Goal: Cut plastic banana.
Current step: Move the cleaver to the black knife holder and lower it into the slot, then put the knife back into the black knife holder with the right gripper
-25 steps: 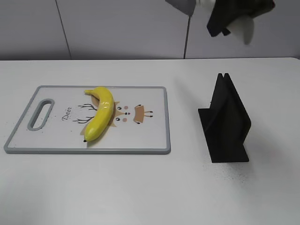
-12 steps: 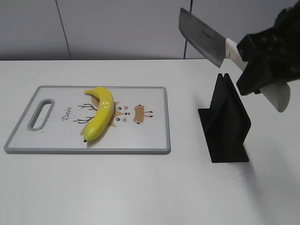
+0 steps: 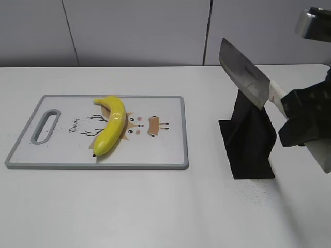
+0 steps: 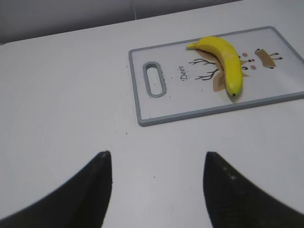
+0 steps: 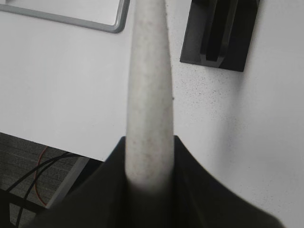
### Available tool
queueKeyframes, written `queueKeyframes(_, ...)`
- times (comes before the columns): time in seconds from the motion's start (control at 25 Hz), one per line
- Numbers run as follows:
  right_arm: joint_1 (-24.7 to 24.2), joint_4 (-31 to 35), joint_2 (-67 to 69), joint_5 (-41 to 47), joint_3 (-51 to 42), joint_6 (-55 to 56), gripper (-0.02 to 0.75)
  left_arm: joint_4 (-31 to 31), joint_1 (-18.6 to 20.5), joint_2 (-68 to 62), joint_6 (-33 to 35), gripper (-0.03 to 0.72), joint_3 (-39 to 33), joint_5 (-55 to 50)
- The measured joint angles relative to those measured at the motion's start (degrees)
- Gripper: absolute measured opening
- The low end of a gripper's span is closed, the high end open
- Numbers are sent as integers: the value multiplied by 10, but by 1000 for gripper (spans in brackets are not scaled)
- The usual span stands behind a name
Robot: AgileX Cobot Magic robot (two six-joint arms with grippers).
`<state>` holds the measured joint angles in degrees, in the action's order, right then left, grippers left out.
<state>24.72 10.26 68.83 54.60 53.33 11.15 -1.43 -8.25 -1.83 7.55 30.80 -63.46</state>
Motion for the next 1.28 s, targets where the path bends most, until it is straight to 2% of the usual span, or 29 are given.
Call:
queueKeyframes(0.12,0,-10,-16,-4,-16,22,181,0,0,5,0,585,-5,11)
queueKeyframes(0.32,0,-64,-26,-13,-26,78,181,0,0,5,0,585,-20,35)
queueKeyframes(1.0,0,-98,78,-103,-27,140,181,0,1,5,0,584,-21,39)
queueKeyframes(1.28,0,-119,90,-126,-27,159,181,0,46,5,0,584,-21,39)
